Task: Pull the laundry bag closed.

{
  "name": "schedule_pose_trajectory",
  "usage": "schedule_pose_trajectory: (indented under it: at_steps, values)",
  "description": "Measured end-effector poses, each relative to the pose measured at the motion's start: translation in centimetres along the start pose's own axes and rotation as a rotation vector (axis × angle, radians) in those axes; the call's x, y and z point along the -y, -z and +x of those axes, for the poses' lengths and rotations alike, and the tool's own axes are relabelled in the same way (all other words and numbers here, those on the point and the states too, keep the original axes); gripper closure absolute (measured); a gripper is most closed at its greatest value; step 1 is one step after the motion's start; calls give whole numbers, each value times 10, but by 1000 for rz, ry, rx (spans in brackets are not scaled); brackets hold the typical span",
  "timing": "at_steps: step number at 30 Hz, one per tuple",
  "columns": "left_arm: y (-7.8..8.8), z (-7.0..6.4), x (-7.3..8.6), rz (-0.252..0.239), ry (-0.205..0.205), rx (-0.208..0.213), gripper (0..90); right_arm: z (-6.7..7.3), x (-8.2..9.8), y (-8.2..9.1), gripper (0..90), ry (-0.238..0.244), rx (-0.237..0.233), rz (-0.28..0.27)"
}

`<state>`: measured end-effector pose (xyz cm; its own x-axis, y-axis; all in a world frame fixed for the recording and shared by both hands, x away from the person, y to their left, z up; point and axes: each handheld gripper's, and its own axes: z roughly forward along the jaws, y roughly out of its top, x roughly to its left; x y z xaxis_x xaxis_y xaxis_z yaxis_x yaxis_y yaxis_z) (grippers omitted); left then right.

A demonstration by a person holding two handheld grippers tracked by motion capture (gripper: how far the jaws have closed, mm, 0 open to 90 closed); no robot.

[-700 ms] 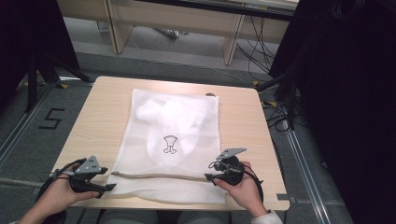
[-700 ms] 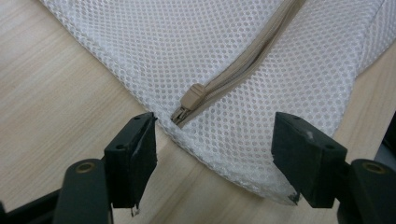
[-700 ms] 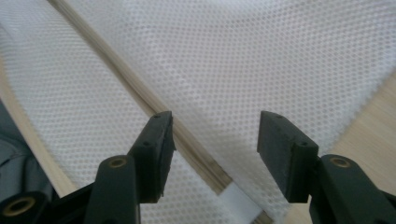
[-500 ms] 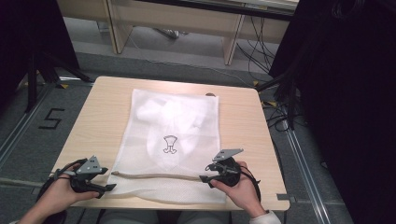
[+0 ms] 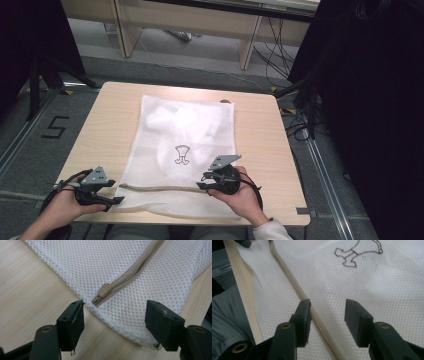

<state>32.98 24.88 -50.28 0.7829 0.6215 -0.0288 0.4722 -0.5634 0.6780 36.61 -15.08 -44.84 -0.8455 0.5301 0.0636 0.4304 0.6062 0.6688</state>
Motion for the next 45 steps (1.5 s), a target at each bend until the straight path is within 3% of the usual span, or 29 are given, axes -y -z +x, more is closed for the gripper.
schedule_pose_trajectory:
  at_steps: [5,8,21,25,27,28,29,33,35,39,40,42,45]
  values:
    - [0,1,0,-5,3,12,309,7,-13,-12,579,27,-30,-6]
    - [-1,0,0,-9,12,11,303,14,-27,-23,583,75,-47,-13]
    - [-1,1,0,-14,14,33,294,36,-60,-56,632,141,-95,-9]
    - [0,-1,1,-16,47,42,283,45,-75,-72,683,172,-121,3]
    - [0,1,1,-16,25,43,280,47,-79,-75,698,181,-130,9]
    - [0,-1,1,-17,50,44,280,48,-81,-79,708,193,-142,2]
    - [0,1,1,-12,20,43,280,51,-84,-82,713,188,-148,15]
    - [-1,-1,2,-30,70,46,276,61,-94,-100,727,199,-182,29]
    - [0,3,1,-10,17,33,270,64,-97,-108,733,195,-191,35]
    - [0,3,1,-11,18,31,266,67,-103,-121,740,213,-214,43]
    - [-1,1,2,-19,37,40,264,69,-105,-127,742,198,-216,59]
    - [0,3,1,-12,18,32,264,71,-108,-134,745,198,-218,64]
    - [0,2,1,-12,27,37,264,72,-110,-139,748,191,-224,73]
